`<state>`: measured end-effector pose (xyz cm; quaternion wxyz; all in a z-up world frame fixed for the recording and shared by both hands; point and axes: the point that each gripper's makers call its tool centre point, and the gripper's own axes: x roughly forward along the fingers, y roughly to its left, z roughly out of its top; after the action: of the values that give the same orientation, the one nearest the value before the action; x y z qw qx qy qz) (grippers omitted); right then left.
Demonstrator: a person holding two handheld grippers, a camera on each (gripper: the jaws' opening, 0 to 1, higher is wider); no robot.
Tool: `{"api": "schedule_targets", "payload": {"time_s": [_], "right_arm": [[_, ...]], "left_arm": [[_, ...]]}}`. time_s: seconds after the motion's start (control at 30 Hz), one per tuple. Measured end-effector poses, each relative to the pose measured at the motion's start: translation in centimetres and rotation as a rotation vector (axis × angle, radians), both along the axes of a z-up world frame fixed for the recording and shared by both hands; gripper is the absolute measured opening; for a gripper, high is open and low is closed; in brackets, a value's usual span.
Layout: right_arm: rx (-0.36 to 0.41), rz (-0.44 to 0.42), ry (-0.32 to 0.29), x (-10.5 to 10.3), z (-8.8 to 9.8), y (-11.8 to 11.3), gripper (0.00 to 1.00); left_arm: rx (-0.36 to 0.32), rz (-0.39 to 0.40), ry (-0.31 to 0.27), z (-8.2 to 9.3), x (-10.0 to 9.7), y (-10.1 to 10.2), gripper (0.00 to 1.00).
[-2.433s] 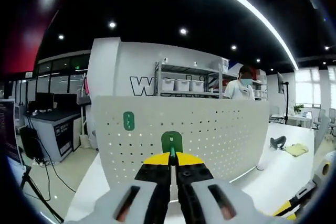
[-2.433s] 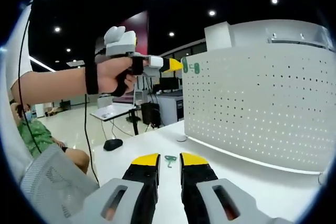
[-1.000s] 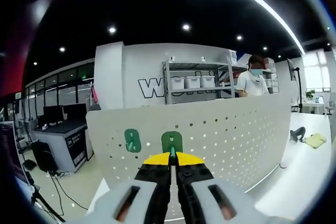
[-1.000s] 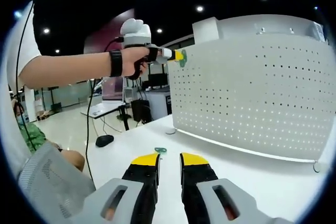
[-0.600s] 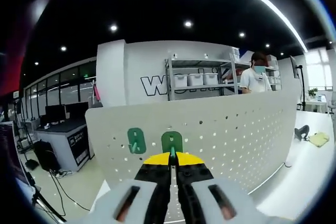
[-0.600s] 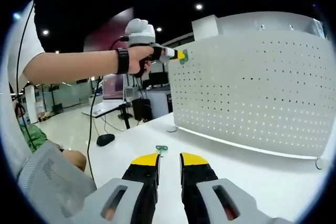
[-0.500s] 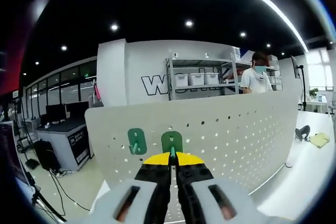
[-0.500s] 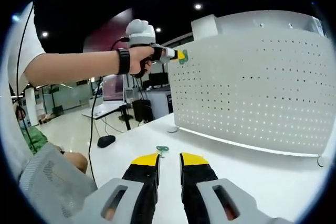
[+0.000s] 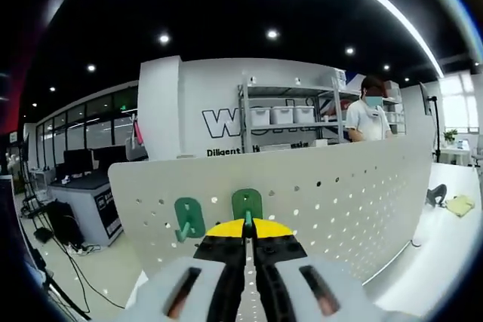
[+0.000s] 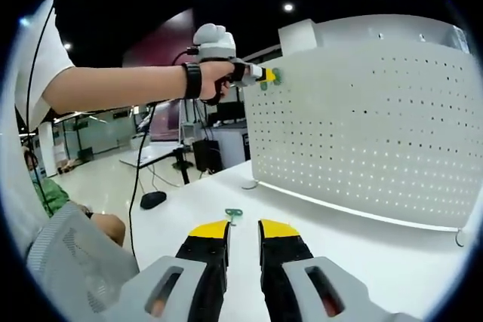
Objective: Insert the hook assembly into the mounting plate slot until the hook locks in place.
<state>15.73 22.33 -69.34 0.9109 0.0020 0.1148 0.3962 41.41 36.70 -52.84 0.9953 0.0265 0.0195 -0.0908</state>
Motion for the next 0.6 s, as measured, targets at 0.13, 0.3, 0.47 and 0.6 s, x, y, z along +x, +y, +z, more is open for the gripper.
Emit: {"api": "schedule_targets", "payload": {"time_s": [0.13, 0.3, 0.47, 0.6], "right_arm": [[0.0, -0.004, 0.006, -0.07, -0.21, -0.06, 0.14], [0.002, -0.005, 0.009, -0.21, -0.34, -0.01, 0.13], [0.003, -0.004, 0.008, -0.28, -0.39, 0.16, 0.13], [0.0, 0.0, 0.005, -0.38, -0.28, 0.3, 0.13]], "left_arm": [[-0.009, 0.009, 0.017, -0.32, 0.28, 0.07, 0.02], [-0.008, 0.02, 0.022, -0.34, 0.25, 0.34, 0.02], [0.012, 0.018, 0.032, -0.4, 0.5, 0.32, 0.02], [0.014, 0.03, 0.036, -0.49, 0.54, 0.21, 0.02]]}}
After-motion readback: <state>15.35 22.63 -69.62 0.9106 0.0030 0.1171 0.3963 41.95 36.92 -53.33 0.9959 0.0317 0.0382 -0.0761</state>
